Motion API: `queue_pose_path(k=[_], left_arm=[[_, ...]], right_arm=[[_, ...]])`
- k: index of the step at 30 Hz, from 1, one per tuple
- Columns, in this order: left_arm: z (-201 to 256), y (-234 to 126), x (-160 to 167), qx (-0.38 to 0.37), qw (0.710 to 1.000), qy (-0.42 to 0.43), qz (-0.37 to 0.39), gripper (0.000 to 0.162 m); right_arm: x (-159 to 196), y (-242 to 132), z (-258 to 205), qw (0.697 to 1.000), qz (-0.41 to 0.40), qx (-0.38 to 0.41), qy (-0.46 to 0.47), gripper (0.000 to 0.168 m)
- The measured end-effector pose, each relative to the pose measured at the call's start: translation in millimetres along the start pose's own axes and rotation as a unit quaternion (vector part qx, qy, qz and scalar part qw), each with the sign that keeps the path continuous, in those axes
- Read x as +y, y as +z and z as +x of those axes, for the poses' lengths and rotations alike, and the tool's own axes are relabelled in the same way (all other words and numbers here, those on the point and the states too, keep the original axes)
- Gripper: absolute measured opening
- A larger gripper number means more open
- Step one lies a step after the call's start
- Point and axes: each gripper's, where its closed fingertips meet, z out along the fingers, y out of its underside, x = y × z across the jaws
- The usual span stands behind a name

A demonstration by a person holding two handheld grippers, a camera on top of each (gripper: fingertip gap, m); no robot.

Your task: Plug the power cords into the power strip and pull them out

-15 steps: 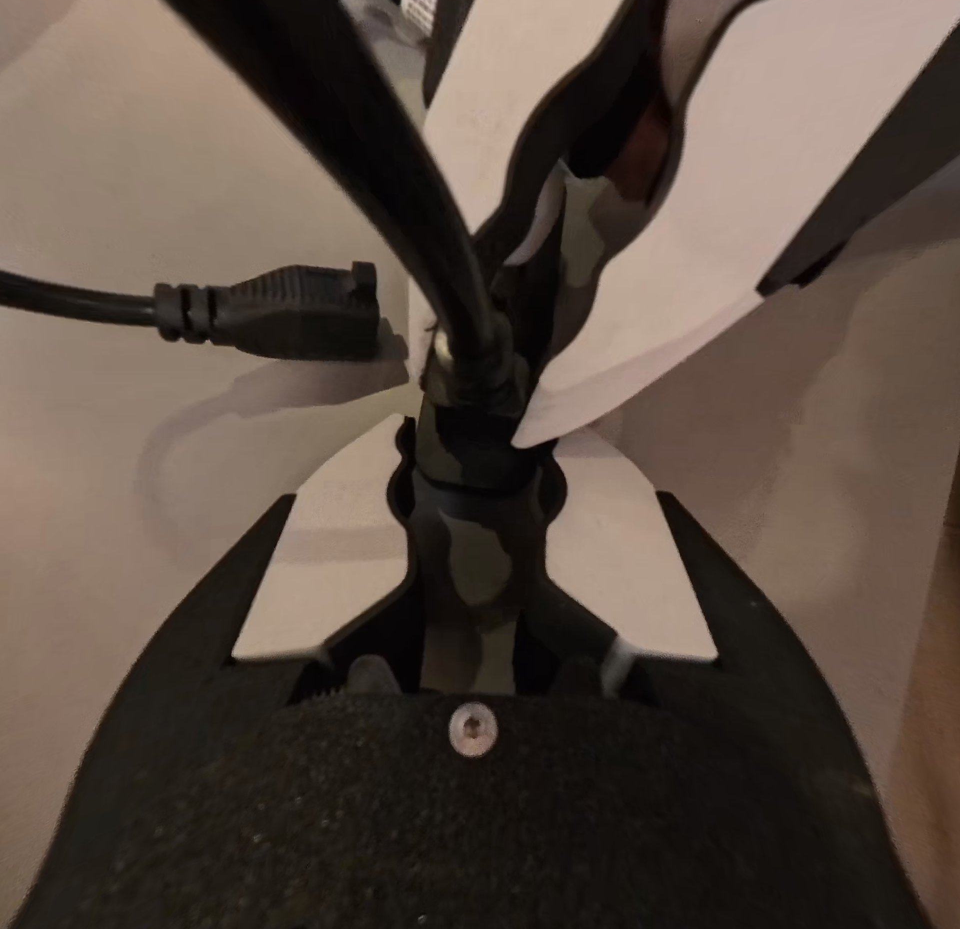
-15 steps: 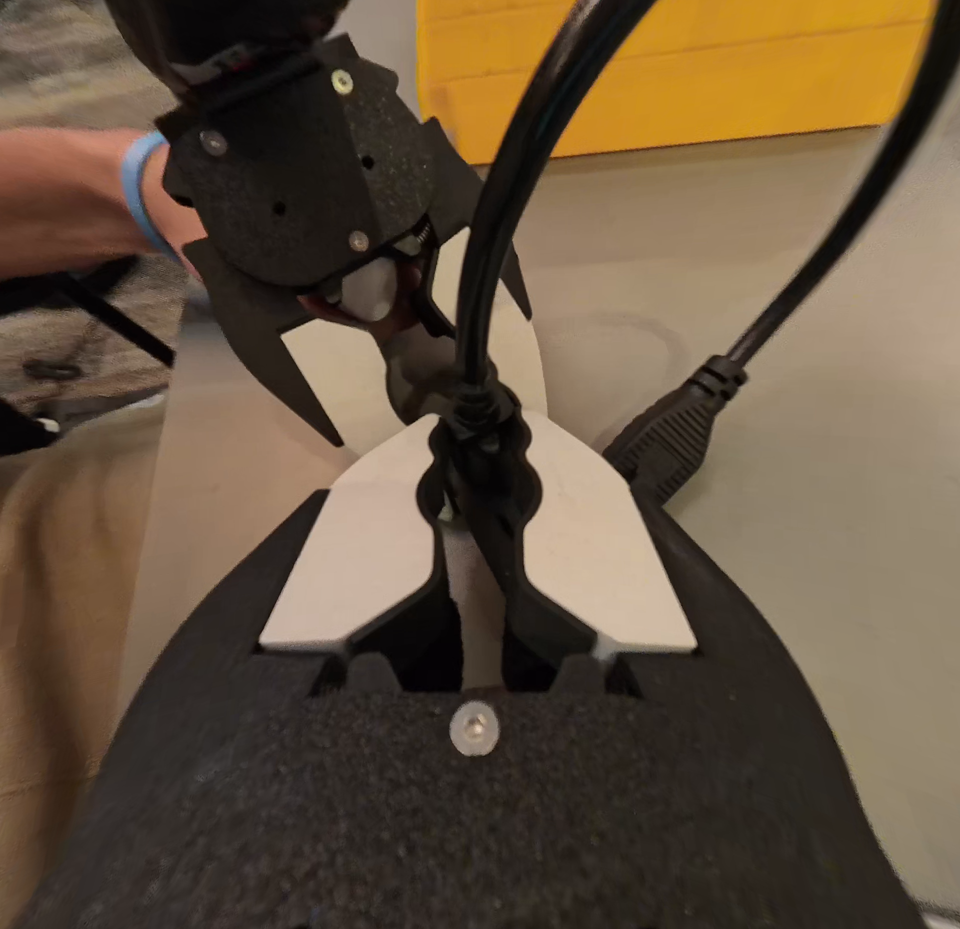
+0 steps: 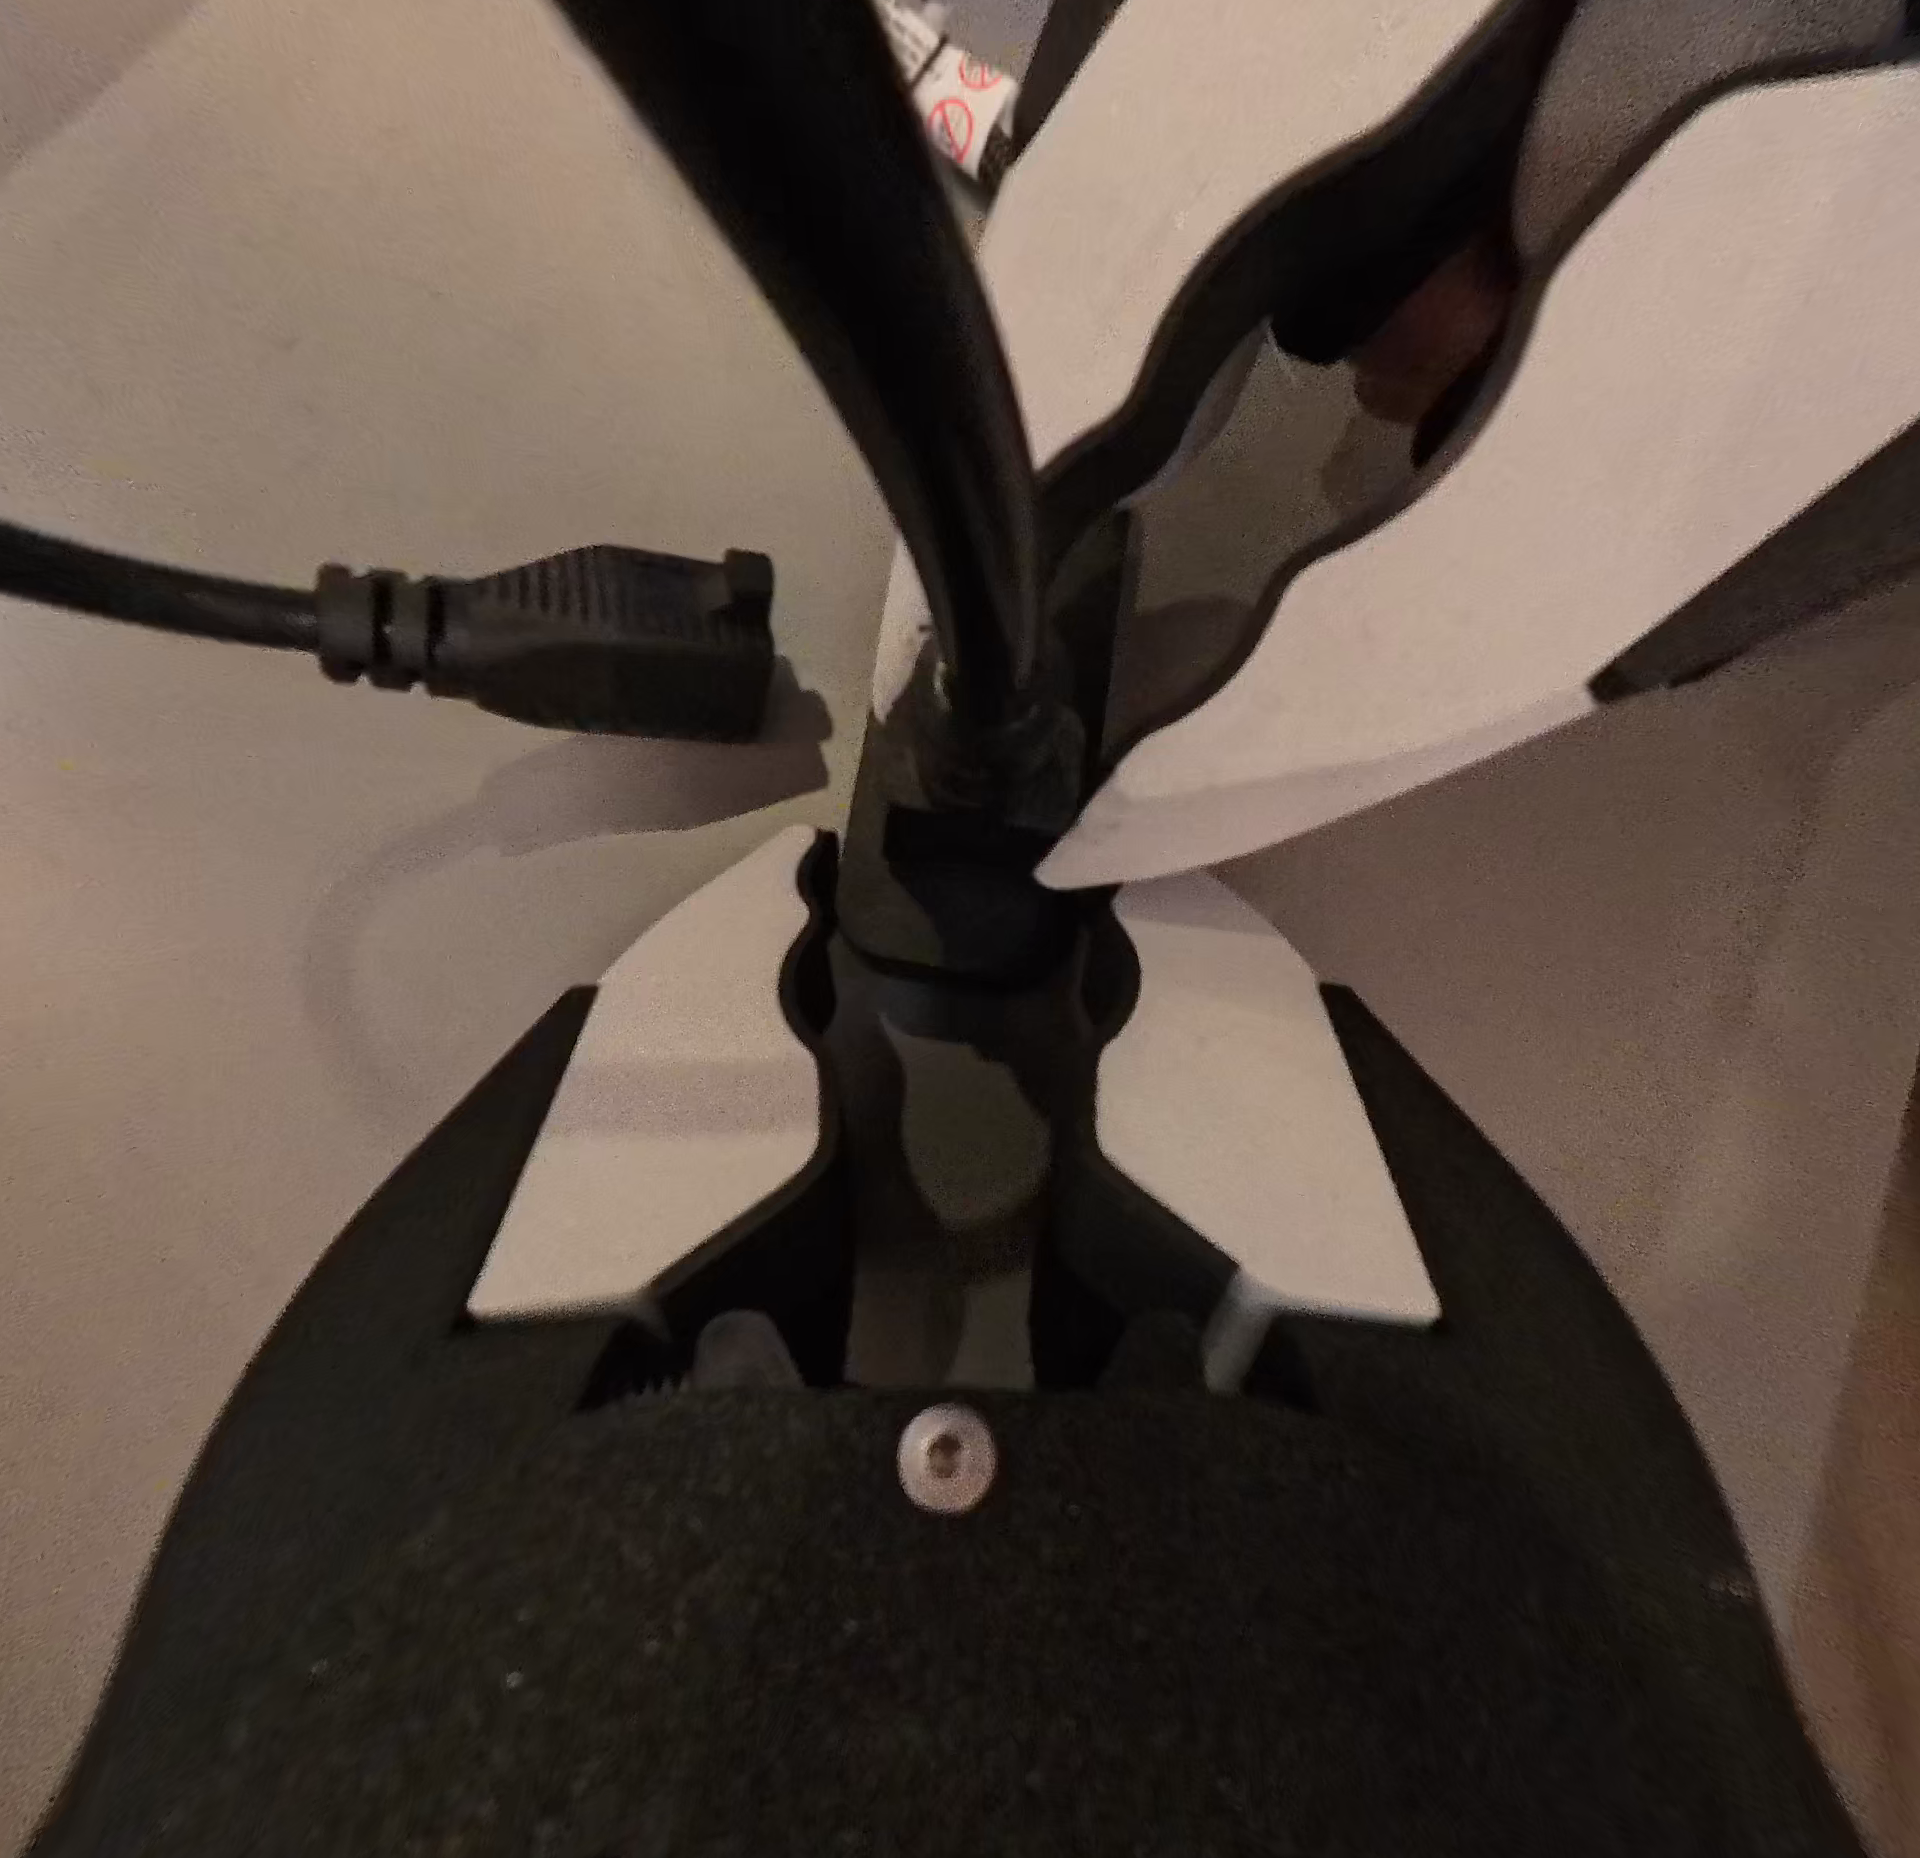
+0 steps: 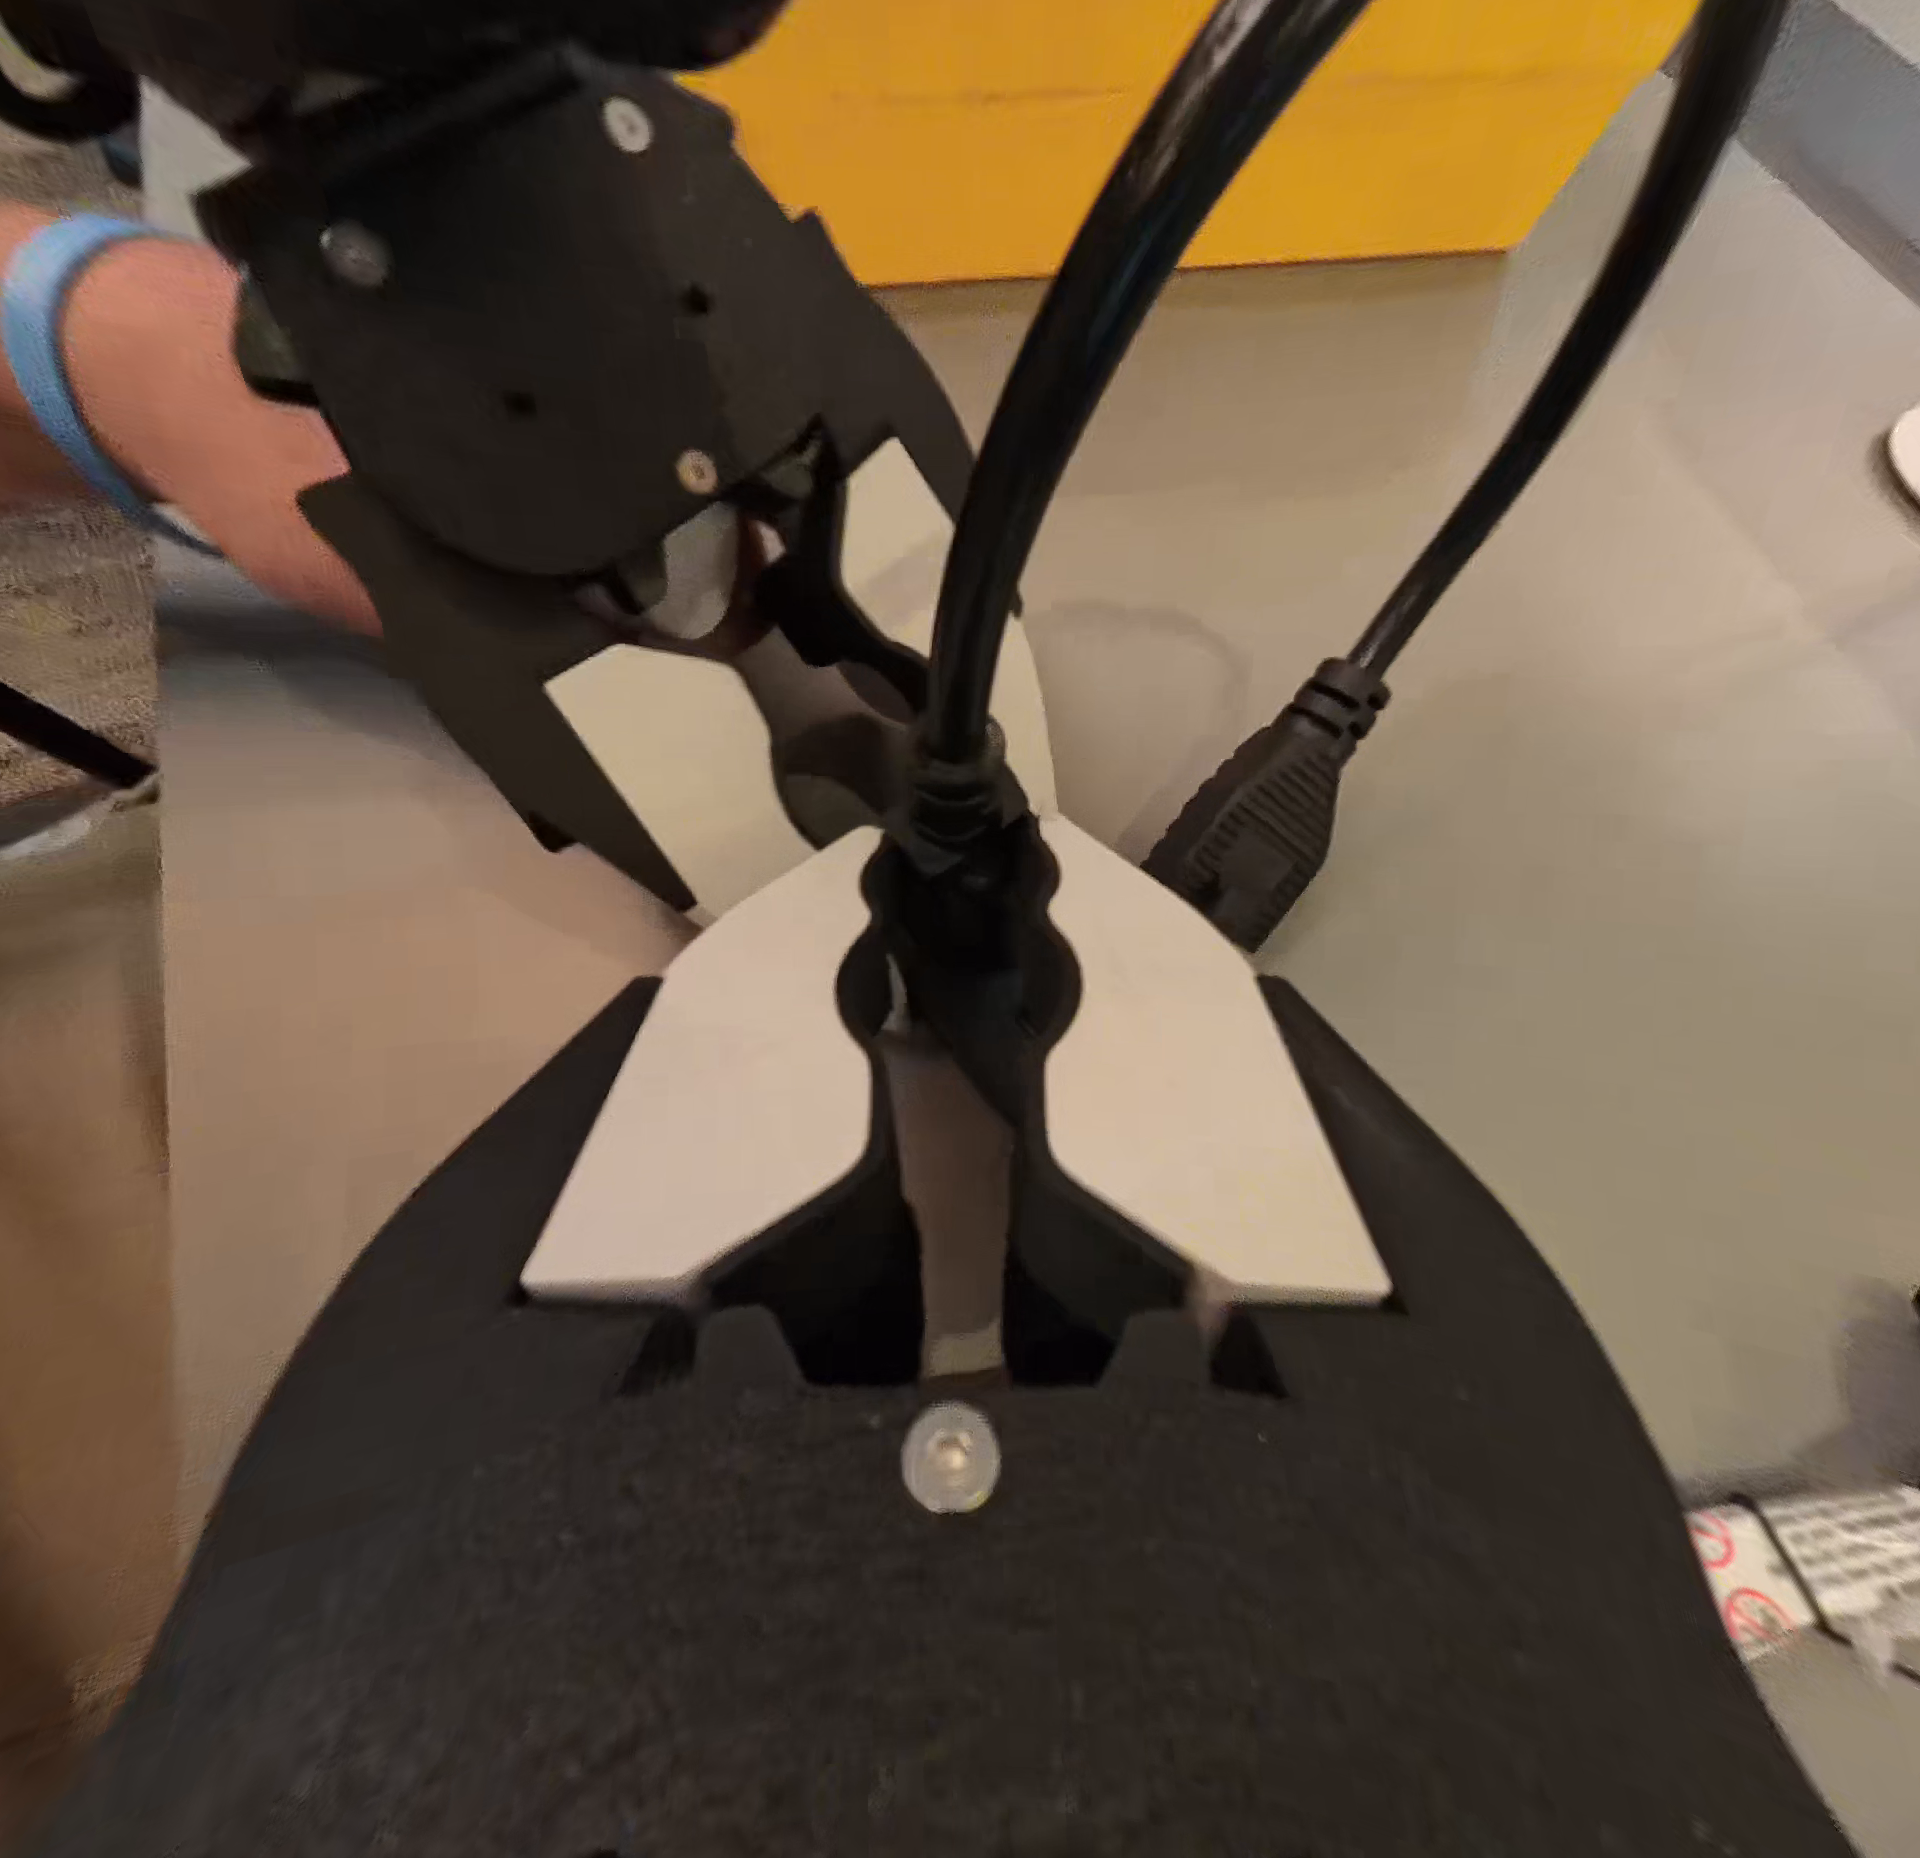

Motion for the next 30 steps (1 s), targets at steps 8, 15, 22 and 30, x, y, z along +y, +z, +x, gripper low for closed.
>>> queue_pose_path(k=[8,15,22,30], left_arm=[[4,2,-1,0.002,1.000,-0.001,-0.002,0.046],[3,3,-2,-0.006,1.000,-0.006,-0.001,0.046],[0,5,-4,-0.011,1.000,-0.007,-0.002,0.046],[1,9,-7,-0.005,1.000,-0.004,-0.003,0.046]], right_arm=[[4,-4,0,0.999,0.009,-0.027,0.016,0.022],[5,-8,5,0.995,0.031,-0.064,0.065,0.021],[7,-8,7,0.995,0.033,-0.058,0.069,0.022],[8,-10,12,0.997,0.018,-0.027,0.070,0.021]])
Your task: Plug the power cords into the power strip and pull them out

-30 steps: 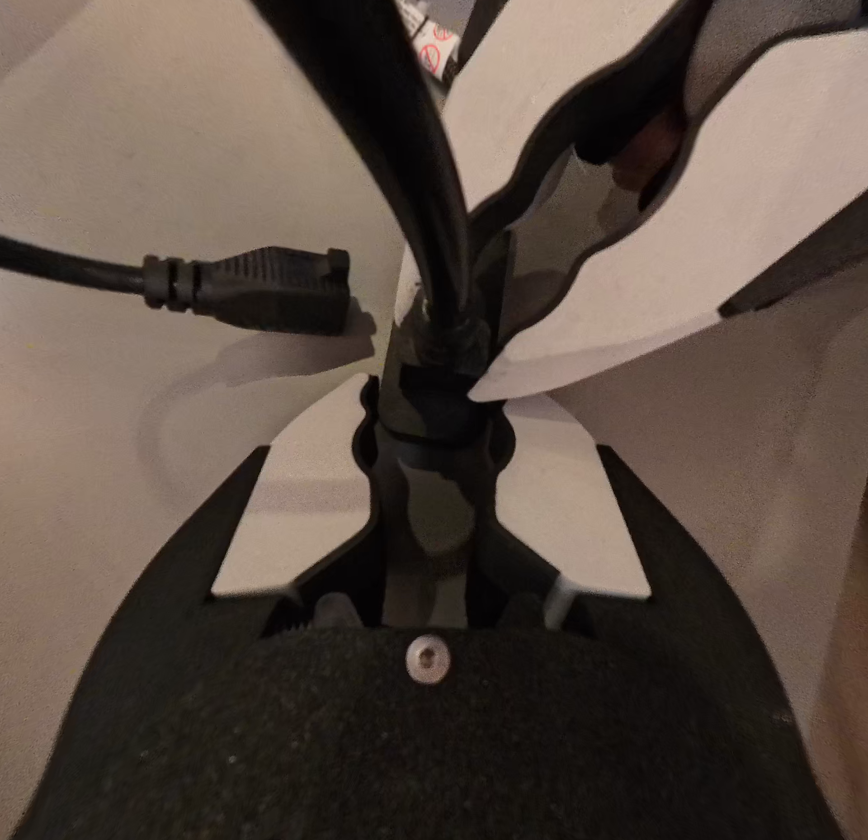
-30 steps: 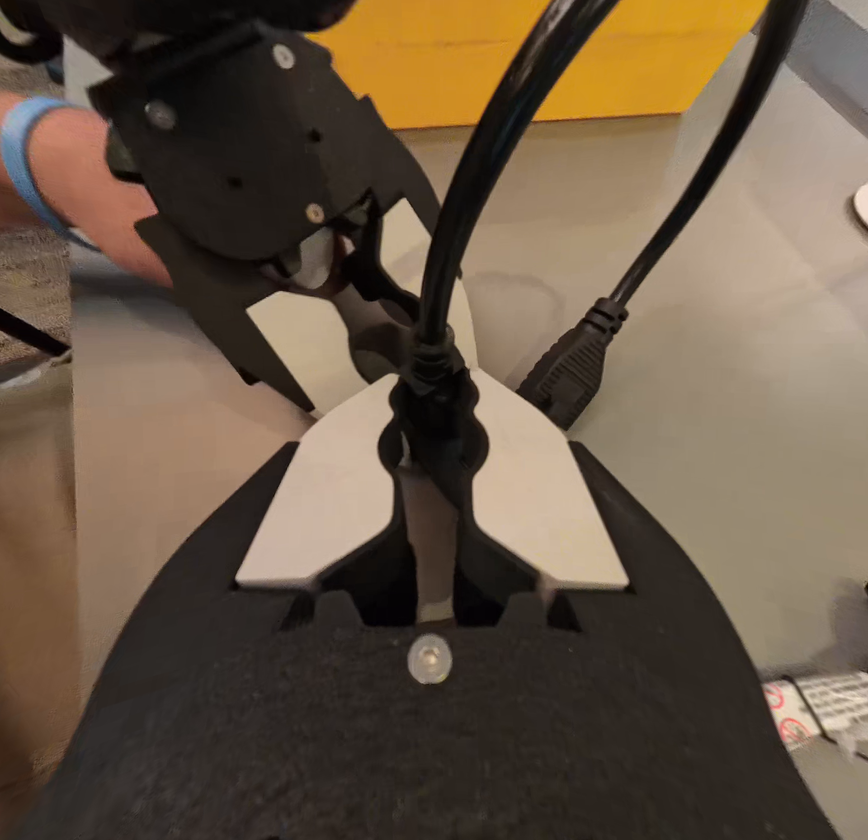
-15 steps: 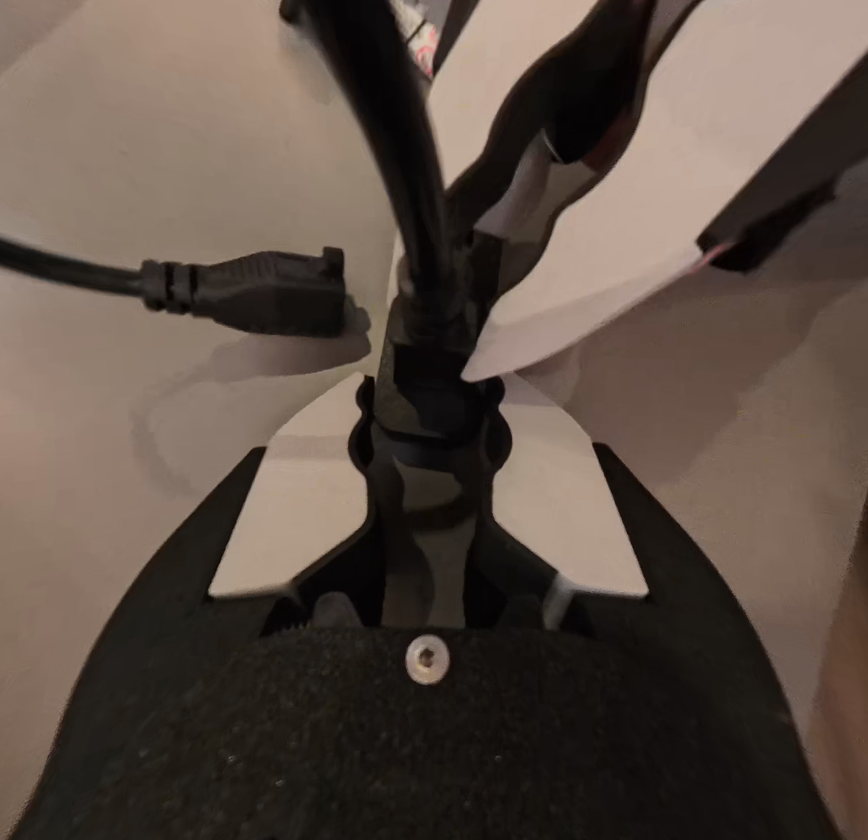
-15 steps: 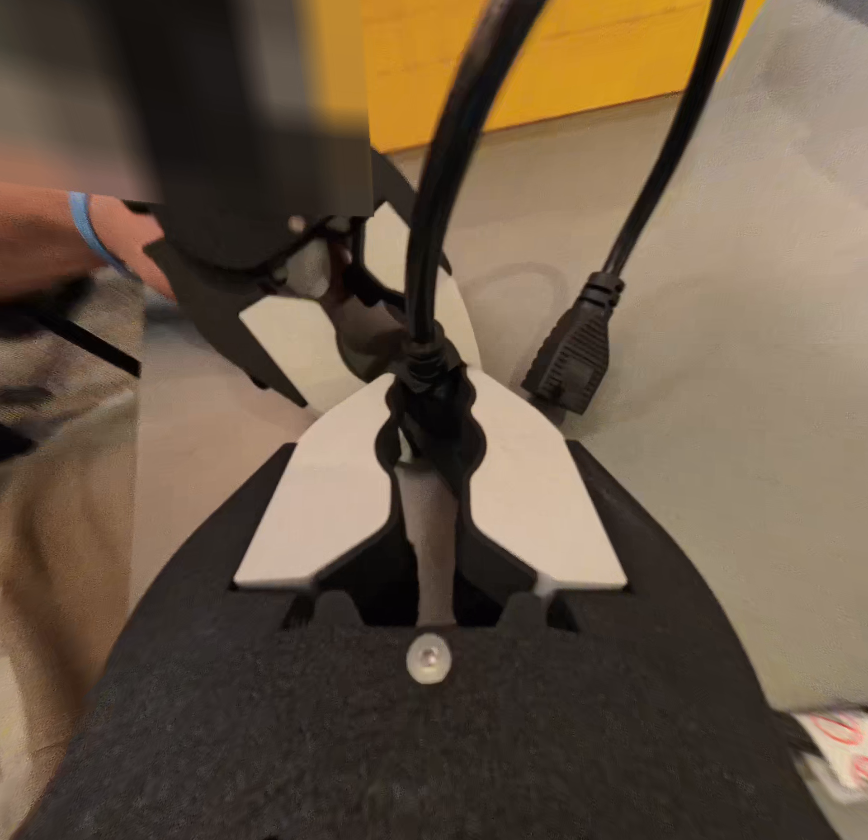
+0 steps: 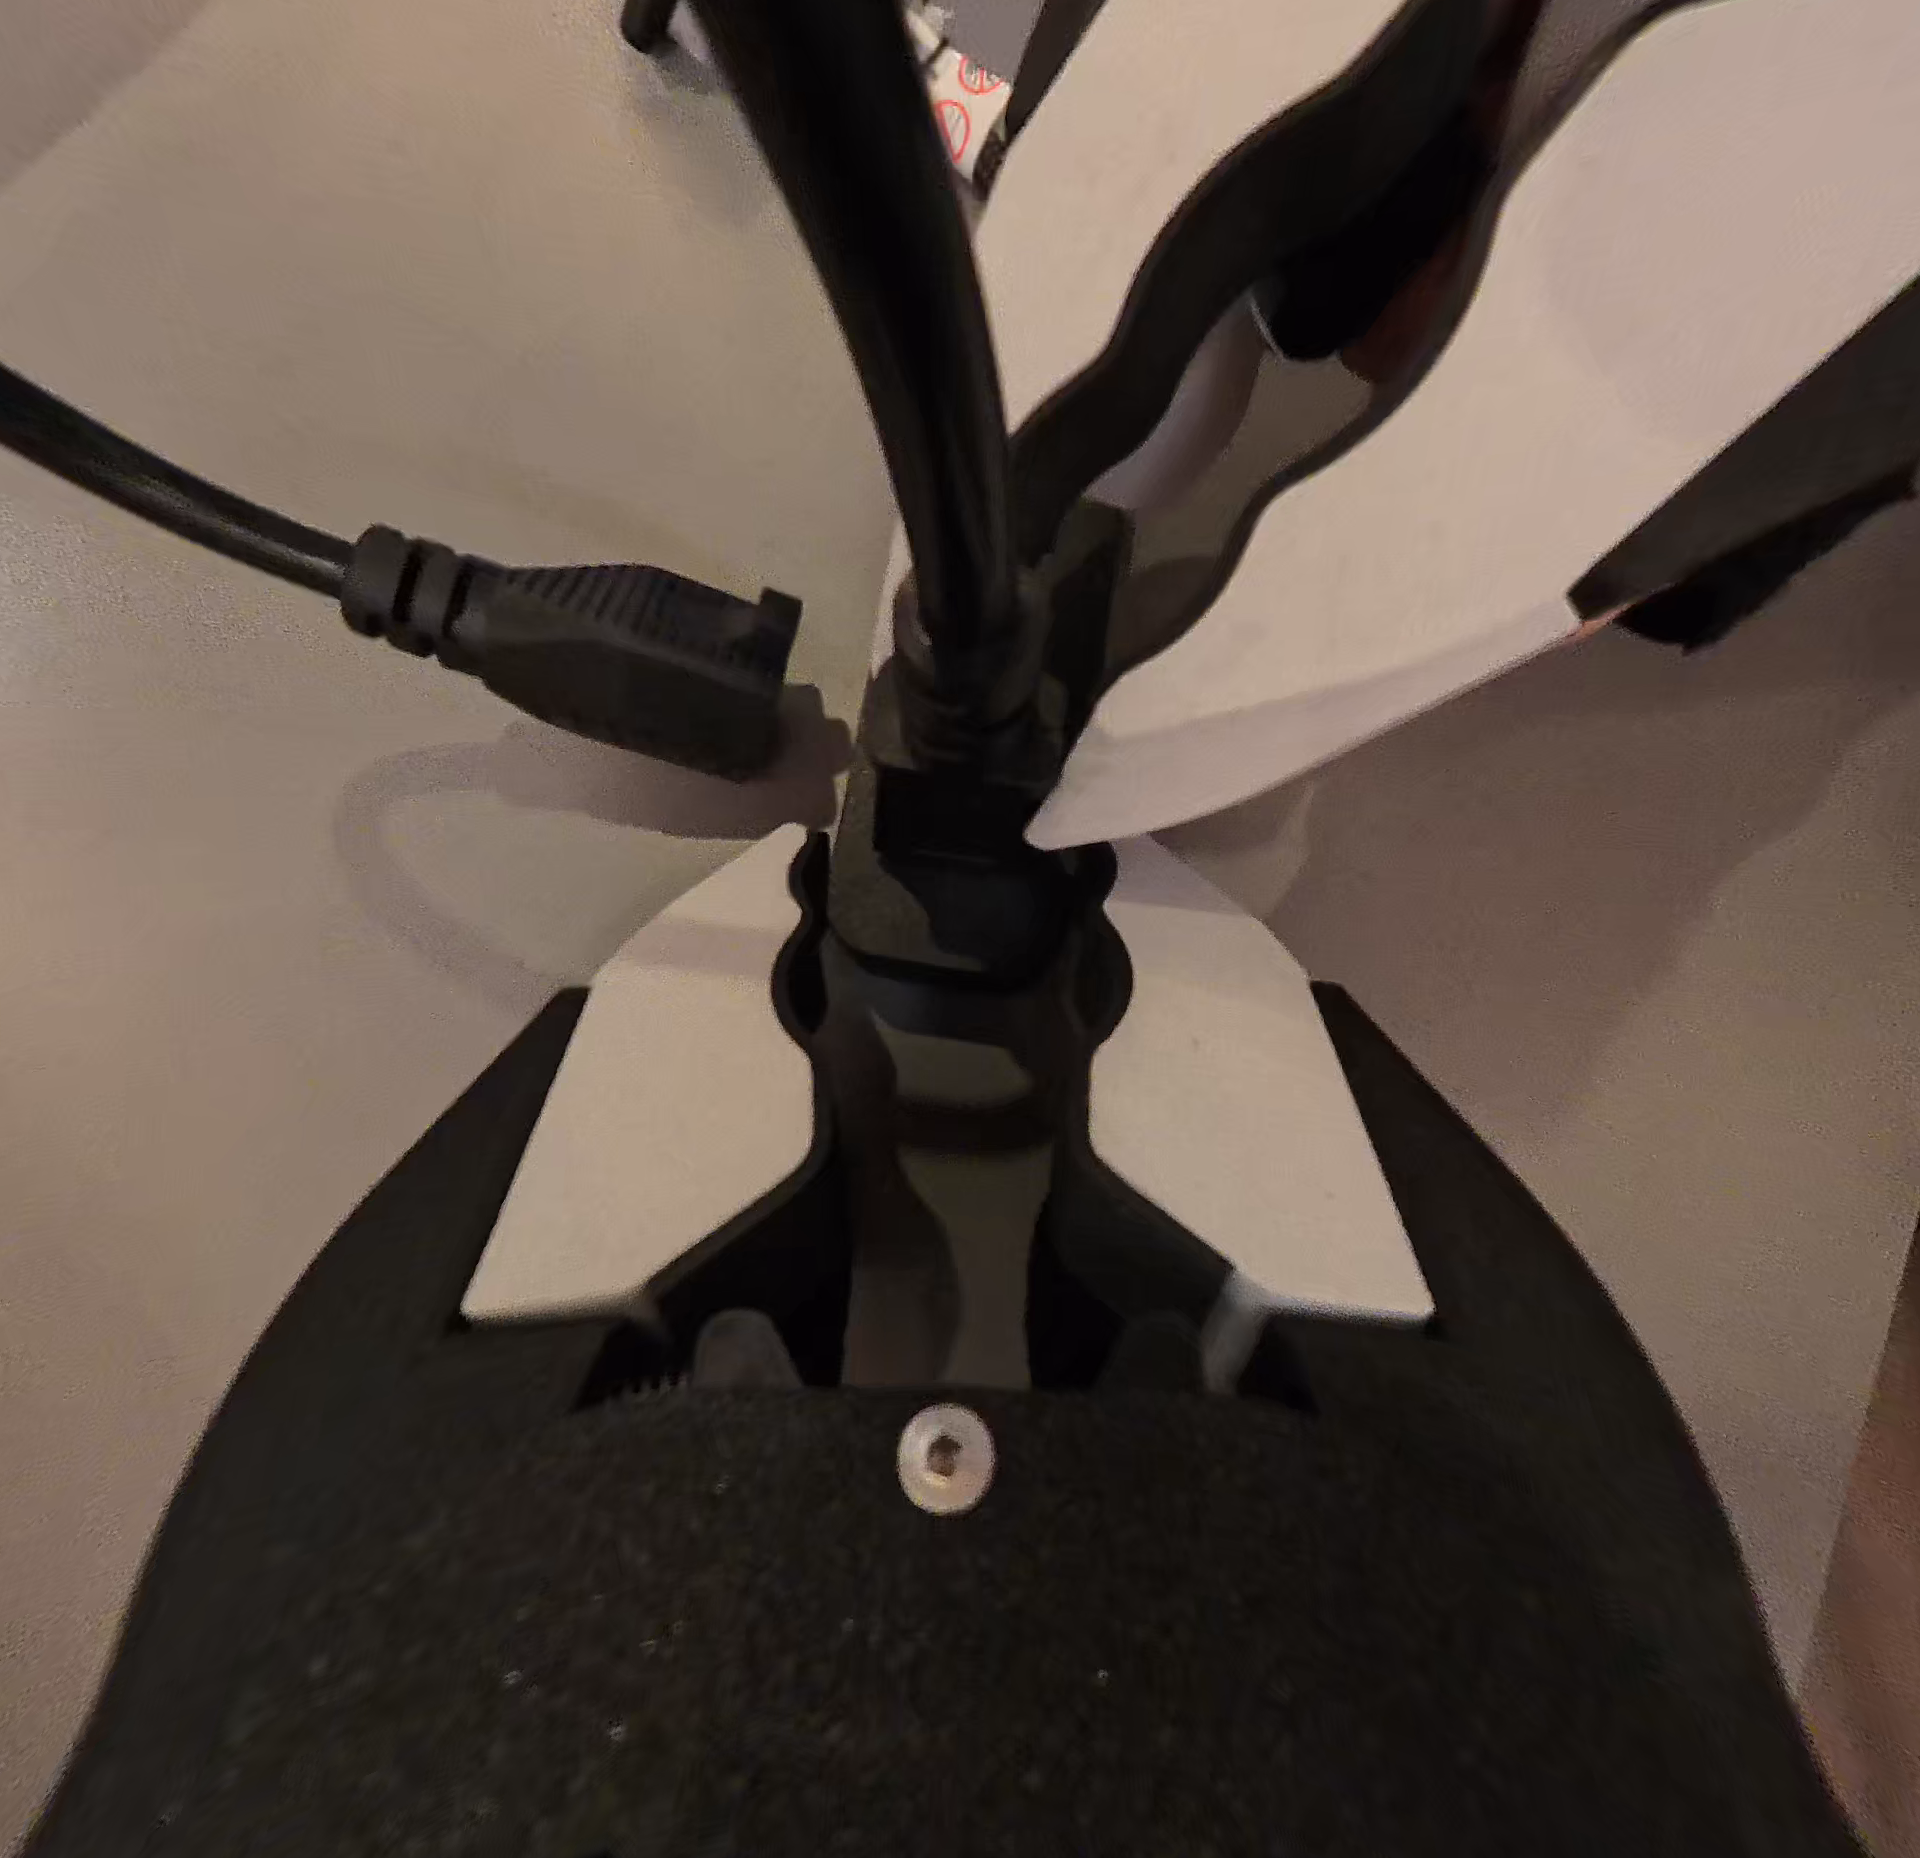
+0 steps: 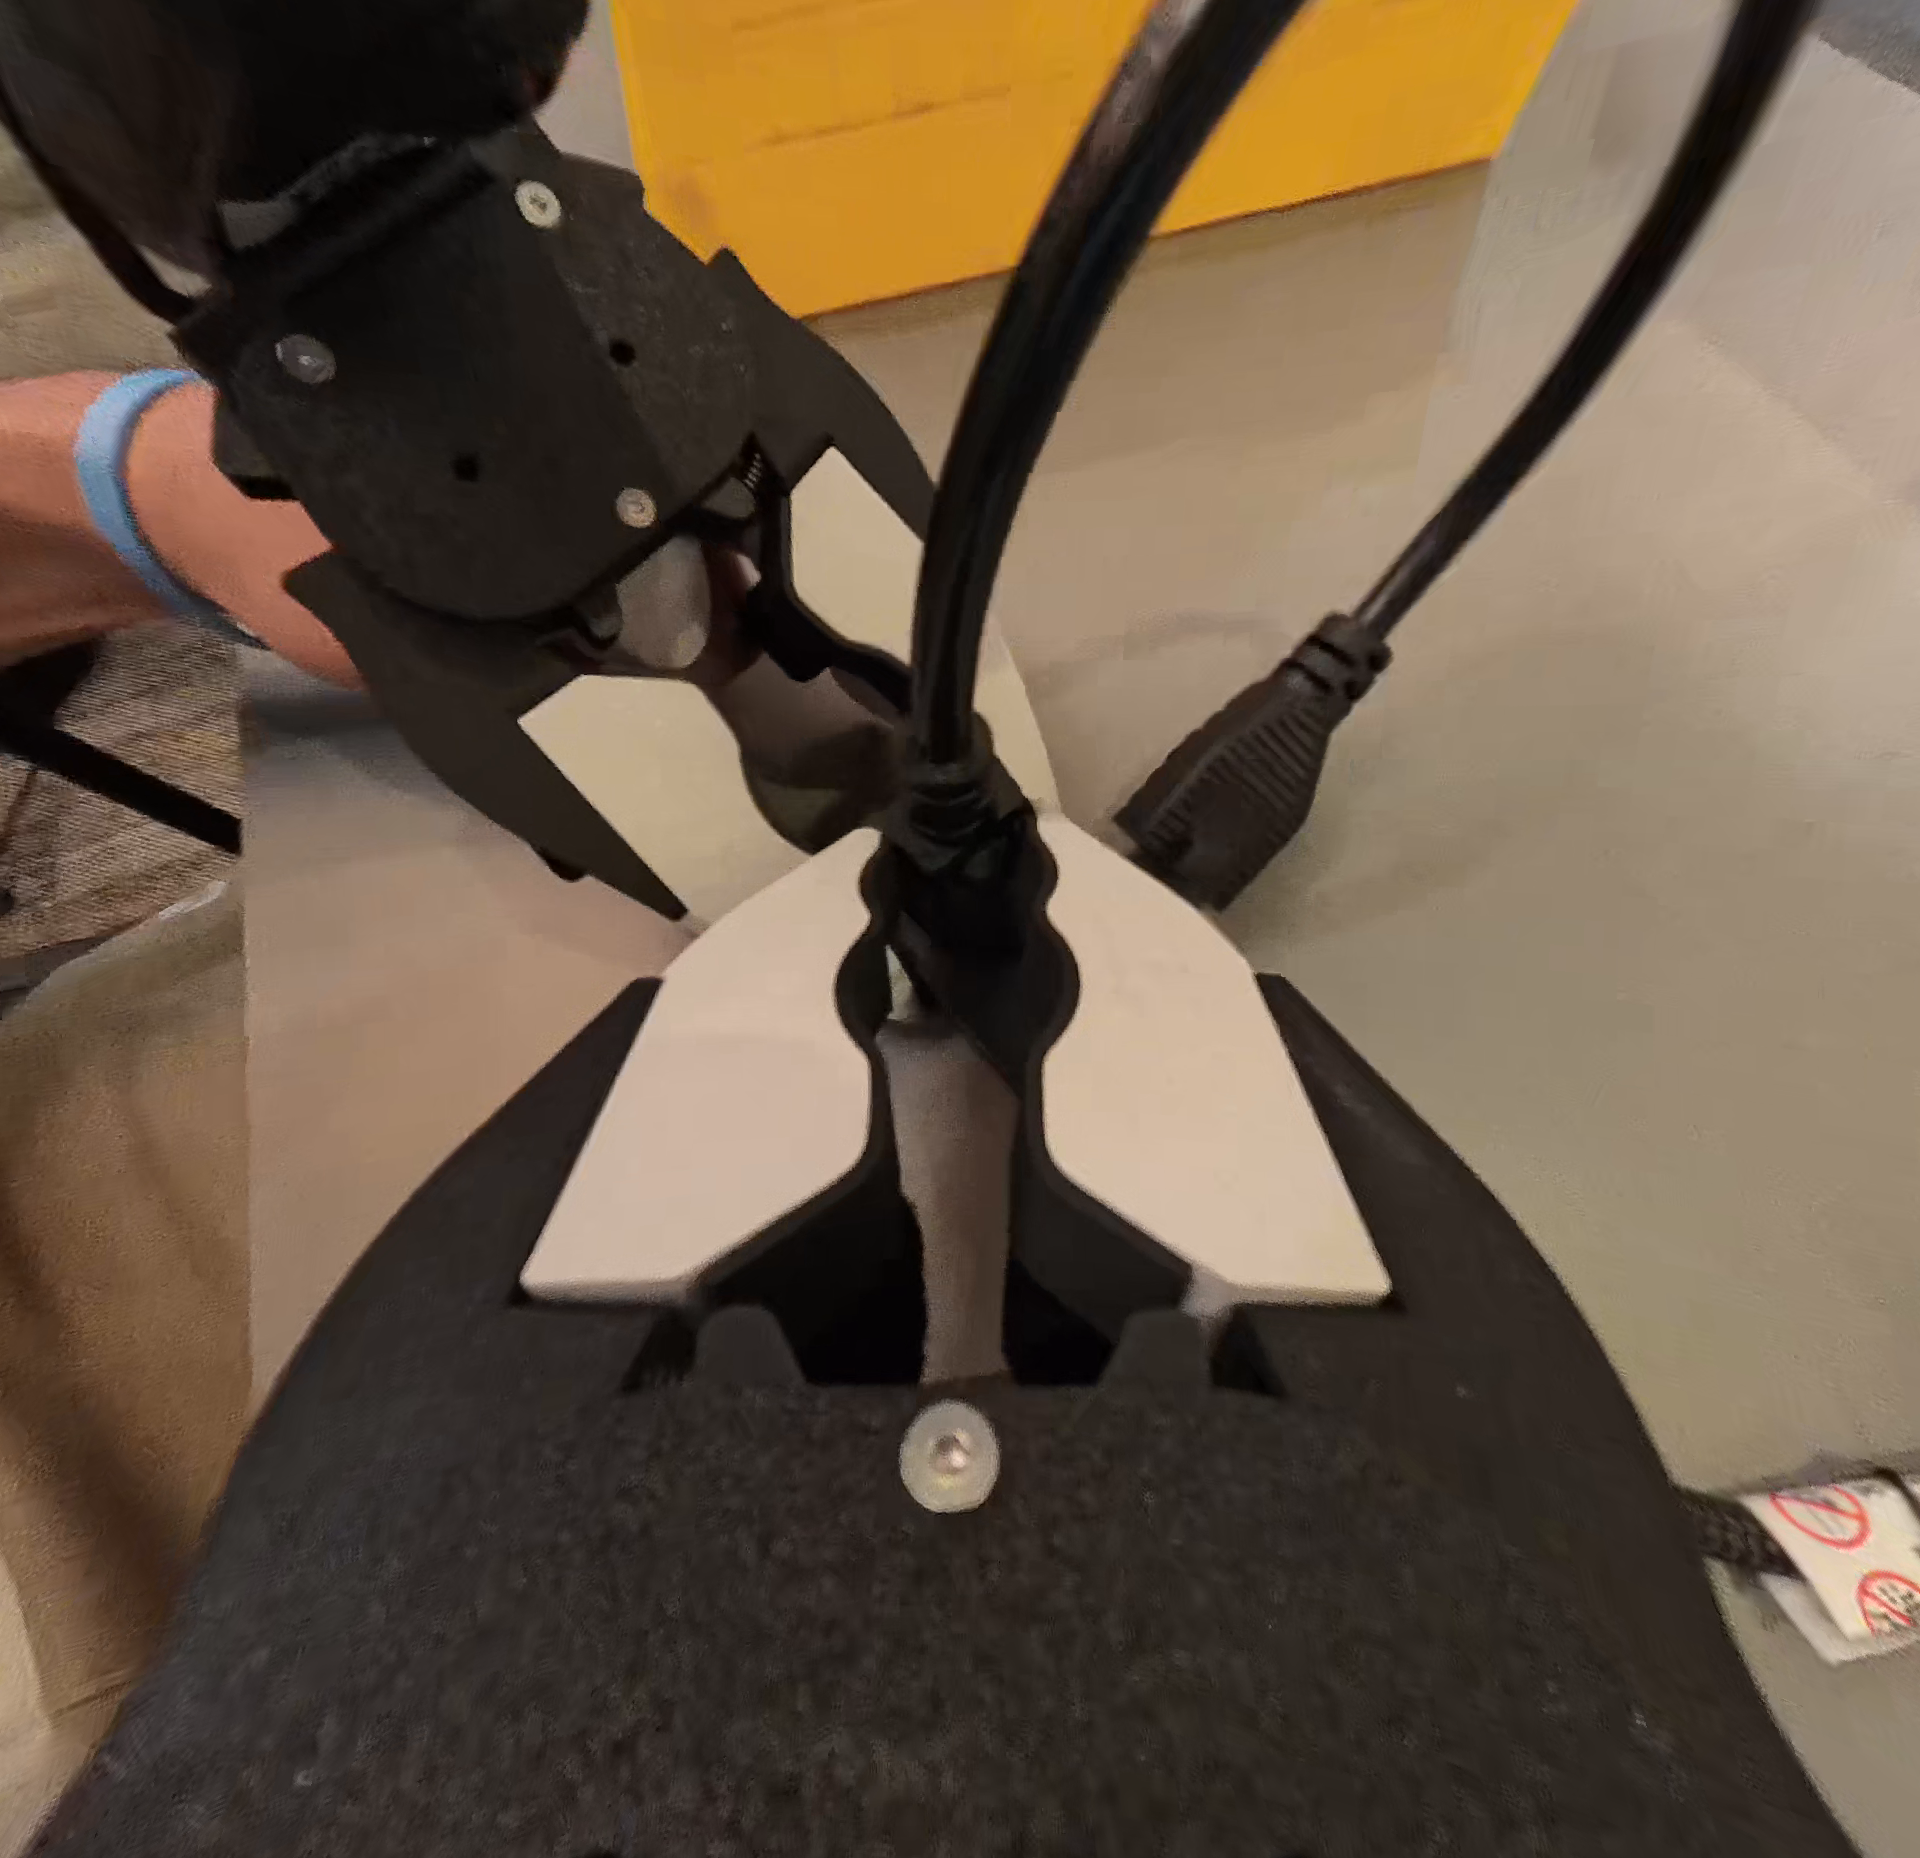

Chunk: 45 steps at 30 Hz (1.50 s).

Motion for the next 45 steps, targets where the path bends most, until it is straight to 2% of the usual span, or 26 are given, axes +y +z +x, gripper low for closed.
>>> queue_pose_path(k=[3,6,9,12,16,17,20,23,25,27,29,31,33,35,38,40,41,45], left_arm=[[3,-8,-7,-0.006,1.000,0.003,0.027,0.045],[10,-46,-45,-0.026,0.991,0.026,0.130,0.045],[19,-85,-72,-0.054,0.971,0.012,0.233,0.043],[33,-93,-80,-0.032,0.960,-0.023,0.276,0.061],[49,-78,-91,0.037,0.950,-0.110,0.291,0.082],[54,-72,-92,0.046,0.949,-0.117,0.289,0.081],[52,-69,-100,0.003,0.948,-0.089,0.304,0.059],[57,-80,-106,0.039,0.940,-0.095,0.326,0.046],[59,-82,-100,0.071,0.944,-0.099,0.306,0.046],[59,-89,-93,0.123,0.938,-0.126,0.298,0.046],[52,-99,-91,0.192,0.918,-0.186,0.293,0.046],[45,-106,-90,0.258,0.896,-0.230,0.280,0.046],[40,-102,-83,0.293,0.890,-0.249,0.244,0.046],[32,-98,-77,0.311,0.883,-0.283,0.210,0.046],[24,-94,-78,0.325,0.870,-0.312,0.202,0.046],[26,-89,-78,0.329,0.869,-0.316,0.191,0.046],[27,-86,-77,0.326,0.872,-0.317,0.182,0.046],[32,-78,-76,0.308,0.887,-0.305,0.159,0.046]], right_arm=[[-5,-4,-3,1.000,0.005,-0.009,0.016,0.021],[-40,-32,-8,0.987,0.104,-0.079,0.092,0.021],[-71,-64,-9,0.949,0.203,-0.157,0.184,0.021],[-79,-79,-5,0.913,0.245,-0.197,0.261,0.021],[-83,-88,-6,0.865,0.280,-0.238,0.342,0.021],[-85,-91,-11,0.858,0.283,-0.252,0.347,0.021],[-94,-98,-26,0.835,0.288,-0.303,0.358,0.021],[-99,-104,-29,0.843,0.288,-0.306,0.337,0.021],[-95,-102,-33,0.875,0.261,-0.285,0.293,0.022],[-85,-101,-37,0.922,0.219,-0.248,0.200,0.023],[-74,-105,-40,0.963,0.167,-0.197,0.078,0.034],[-64,-113,-35,0.982,0.120,-0.118,-0.081,0.039],[-70,-122,-30,0.969,0.128,-0.053,-0.205,0.040],[-77,-121,-26,0.952,0.133,-0.023,-0.276,0.039],[-75,-94,-13,0.937,0.080,-0.006,-0.339,0.040],[-69,-67,-1,0.924,0.018,0.012,-0.382,0.049],[-74,-58,5,0.912,0.004,0.035,-0.408,0.051],[-83,-35,2,0.863,-0.031,0.037,-0.504,0.047]])
